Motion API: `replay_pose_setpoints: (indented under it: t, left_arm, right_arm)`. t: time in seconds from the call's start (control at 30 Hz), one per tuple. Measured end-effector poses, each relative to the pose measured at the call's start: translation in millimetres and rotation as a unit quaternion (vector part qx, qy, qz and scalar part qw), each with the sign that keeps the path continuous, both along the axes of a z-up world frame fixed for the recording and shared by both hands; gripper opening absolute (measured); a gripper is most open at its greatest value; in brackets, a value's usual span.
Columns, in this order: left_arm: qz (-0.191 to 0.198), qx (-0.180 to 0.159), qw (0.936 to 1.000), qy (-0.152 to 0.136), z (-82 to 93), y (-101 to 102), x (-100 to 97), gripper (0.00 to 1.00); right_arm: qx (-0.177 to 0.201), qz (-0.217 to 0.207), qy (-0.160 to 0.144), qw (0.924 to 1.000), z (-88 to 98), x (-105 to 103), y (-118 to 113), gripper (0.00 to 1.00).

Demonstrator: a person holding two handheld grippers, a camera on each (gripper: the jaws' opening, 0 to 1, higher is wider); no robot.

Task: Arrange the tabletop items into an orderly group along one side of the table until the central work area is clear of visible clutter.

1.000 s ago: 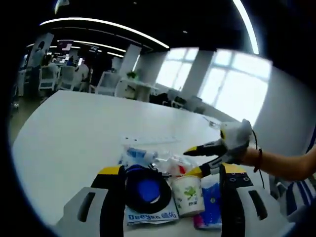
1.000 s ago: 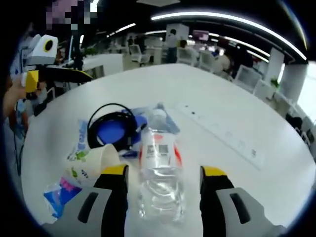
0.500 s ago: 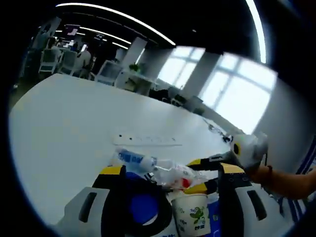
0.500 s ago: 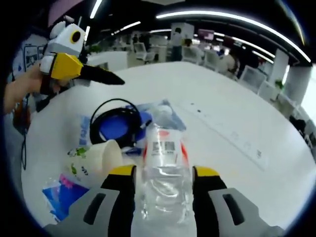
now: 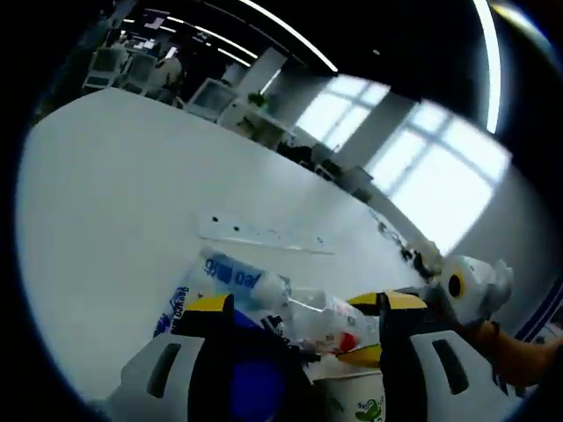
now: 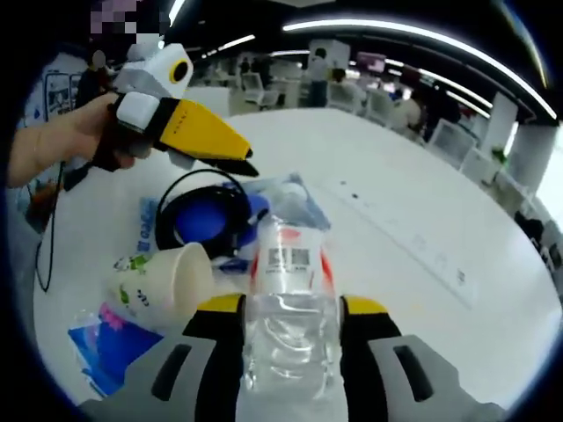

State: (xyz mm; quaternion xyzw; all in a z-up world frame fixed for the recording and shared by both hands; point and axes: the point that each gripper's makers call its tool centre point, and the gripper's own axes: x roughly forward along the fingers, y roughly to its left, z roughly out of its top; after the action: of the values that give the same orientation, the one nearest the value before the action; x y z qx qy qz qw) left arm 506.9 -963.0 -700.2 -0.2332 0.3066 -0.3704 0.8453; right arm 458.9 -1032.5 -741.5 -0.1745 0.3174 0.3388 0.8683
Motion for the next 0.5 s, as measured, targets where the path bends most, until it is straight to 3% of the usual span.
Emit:
replay_pose_setpoints:
  t: [0.2,0.37,0.4,0.5]
  left_arm:
    - [0.012,-0.032,0.9989,0.033,-4.6,-10,9.5,0.55]
    - [0.022,-0.064,0.9956,0.066,-2.2,-17,14.7,0.56]
    - [0.030,-0.072,0.9935,0.083,-3.3,-18,14.8,0.57]
    - [0.040,-0.071,0.9911,0.105,-10.3,-15,16.7,0.53]
  right_arm:
    - [0.005,0.003,-0.001,1.0000,0.0,1,0,0.39]
    - [0.005,0.004,-0.002,1.0000,-0.7,2,-1,0.39]
    - [0.004,0.005,-0.002,1.0000,-0.9,3,-1,0.39]
    - [0.002,0.008,-0.004,1.0000,-1.8,4,-2,0.39]
